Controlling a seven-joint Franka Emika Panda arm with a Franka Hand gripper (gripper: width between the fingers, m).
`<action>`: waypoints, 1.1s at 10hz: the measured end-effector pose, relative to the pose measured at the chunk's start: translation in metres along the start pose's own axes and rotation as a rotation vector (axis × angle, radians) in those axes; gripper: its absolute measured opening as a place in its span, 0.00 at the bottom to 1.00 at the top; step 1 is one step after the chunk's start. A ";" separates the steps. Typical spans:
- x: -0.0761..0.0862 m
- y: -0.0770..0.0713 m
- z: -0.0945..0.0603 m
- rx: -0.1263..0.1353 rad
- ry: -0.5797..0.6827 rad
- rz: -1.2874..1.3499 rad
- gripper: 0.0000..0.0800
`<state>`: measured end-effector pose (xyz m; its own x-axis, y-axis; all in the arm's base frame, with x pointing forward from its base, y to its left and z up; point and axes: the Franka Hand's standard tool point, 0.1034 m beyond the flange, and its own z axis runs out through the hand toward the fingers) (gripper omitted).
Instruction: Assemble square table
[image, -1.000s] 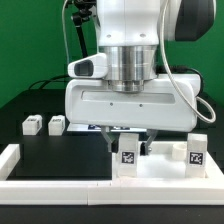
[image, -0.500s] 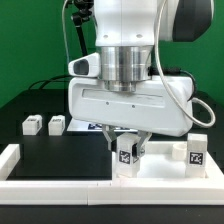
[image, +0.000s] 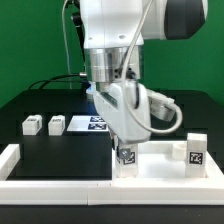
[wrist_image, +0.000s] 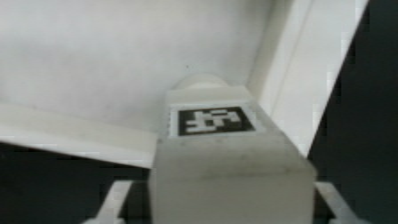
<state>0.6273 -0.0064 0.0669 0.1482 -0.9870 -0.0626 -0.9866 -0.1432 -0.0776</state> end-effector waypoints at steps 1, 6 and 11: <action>0.000 0.001 0.000 0.001 -0.010 0.110 0.37; -0.006 0.002 0.001 0.003 -0.015 0.381 0.40; -0.012 -0.006 -0.003 0.007 -0.005 -0.150 0.81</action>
Offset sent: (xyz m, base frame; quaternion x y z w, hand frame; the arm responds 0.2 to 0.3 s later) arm -0.0073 0.0090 -0.0069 0.0149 -0.0027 0.2367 0.9715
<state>0.6309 0.0059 0.0715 0.2941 -0.9542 -0.0545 -0.9530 -0.2884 -0.0933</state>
